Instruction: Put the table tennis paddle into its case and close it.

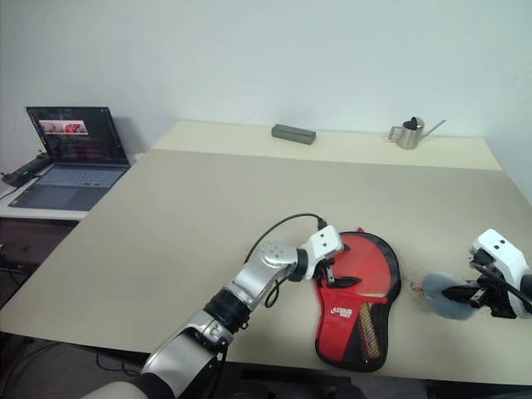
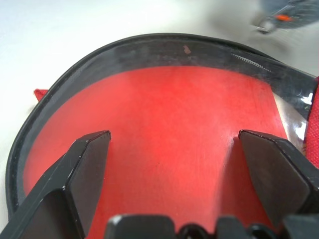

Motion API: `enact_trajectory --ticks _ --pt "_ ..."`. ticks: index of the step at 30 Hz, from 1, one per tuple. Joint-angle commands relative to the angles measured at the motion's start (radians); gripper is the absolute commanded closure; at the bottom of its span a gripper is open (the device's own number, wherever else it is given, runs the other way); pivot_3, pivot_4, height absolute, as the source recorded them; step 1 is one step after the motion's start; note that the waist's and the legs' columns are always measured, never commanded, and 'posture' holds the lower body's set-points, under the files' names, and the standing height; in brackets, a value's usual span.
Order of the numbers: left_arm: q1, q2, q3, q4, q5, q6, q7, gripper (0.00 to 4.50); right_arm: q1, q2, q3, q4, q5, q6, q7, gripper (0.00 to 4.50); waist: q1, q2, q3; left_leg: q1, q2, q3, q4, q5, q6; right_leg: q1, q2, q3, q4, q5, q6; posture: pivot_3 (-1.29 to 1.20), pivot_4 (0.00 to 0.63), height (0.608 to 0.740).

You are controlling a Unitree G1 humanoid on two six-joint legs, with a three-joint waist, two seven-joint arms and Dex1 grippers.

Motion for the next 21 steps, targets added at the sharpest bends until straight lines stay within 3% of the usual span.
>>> enact_trajectory --ticks 1,11,21 --pt "0.088 0.039 -0.106 0.14 0.108 0.06 -0.006 0.0 0.058 -0.008 -0.077 -0.126 0.068 0.026 0.05 4.44 0.0 0.0 0.0 0.0 0.0 0.0 0.0 0.0 0.0 0.001 0.0 0.0 0.0 0.0 0.0 0.0 0.15 0.74" --pt "0.09 0.031 -0.11 0.139 0.109 0.064 -0.004 0.0 0.266 0.018 -0.059 -0.332 0.087 -0.032 0.054 4.44 0.001 -0.002 -0.001 0.0 0.0 -0.001 0.0 -0.002 0.0 0.002 0.0 -0.001 -0.002 -0.001 0.002 0.0 0.15 0.74" --pt "0.093 0.026 -0.115 0.139 0.109 0.065 -0.001 0.0 0.495 0.017 -0.188 -0.412 0.094 -0.144 0.214 4.44 0.002 -0.006 -0.003 0.001 0.0 -0.001 0.0 -0.005 0.001 0.005 0.0 -0.002 -0.004 -0.003 0.003 0.0 0.15 0.74"
